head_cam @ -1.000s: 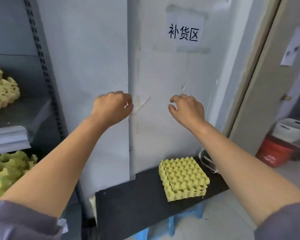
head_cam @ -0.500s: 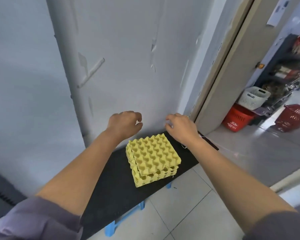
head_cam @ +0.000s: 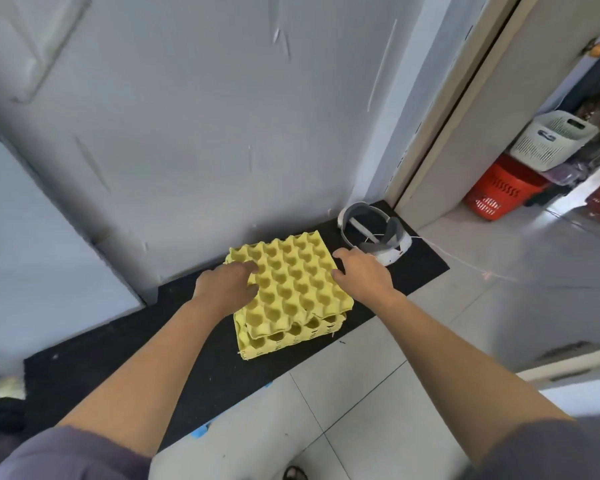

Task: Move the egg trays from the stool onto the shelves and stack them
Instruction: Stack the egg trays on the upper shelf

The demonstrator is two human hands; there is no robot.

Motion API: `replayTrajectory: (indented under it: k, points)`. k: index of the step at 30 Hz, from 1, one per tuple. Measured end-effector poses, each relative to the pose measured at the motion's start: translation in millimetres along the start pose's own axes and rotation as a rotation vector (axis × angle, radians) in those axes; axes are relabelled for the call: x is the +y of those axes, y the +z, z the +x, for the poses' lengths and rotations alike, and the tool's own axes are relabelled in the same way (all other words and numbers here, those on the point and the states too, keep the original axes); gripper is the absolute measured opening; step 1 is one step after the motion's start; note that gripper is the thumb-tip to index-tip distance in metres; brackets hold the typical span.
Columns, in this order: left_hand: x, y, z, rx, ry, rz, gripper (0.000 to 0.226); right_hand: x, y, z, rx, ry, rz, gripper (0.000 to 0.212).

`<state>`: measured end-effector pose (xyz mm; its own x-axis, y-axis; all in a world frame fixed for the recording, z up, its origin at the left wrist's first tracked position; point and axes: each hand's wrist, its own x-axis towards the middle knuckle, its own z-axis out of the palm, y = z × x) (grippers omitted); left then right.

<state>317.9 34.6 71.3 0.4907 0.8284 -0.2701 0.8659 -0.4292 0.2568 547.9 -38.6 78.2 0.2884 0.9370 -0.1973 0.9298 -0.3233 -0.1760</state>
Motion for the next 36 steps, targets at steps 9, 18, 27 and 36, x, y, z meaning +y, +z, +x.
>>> replayTrajectory:
  k: [9, 18, 27, 36]
  points:
    - [-14, 109, 67, -0.177, -0.162, -0.099, 0.058, 57, 88, 59, -0.16, 0.155, 0.067, 0.053]
    - [-42, 203, 128, -0.103, -0.468, -0.52, 0.07, 86, 189, 123, -0.168, 0.462, 0.367, 0.07]
    - [-40, 207, 138, 0.013, -0.481, -0.688, 0.074, 91, 200, 128, -0.044, 0.503, 0.601, 0.046]
    - [-25, 141, 112, 0.144, -0.435, -0.733, 0.071, 75, 141, 107, -0.032, 0.482, 0.534, 0.047]
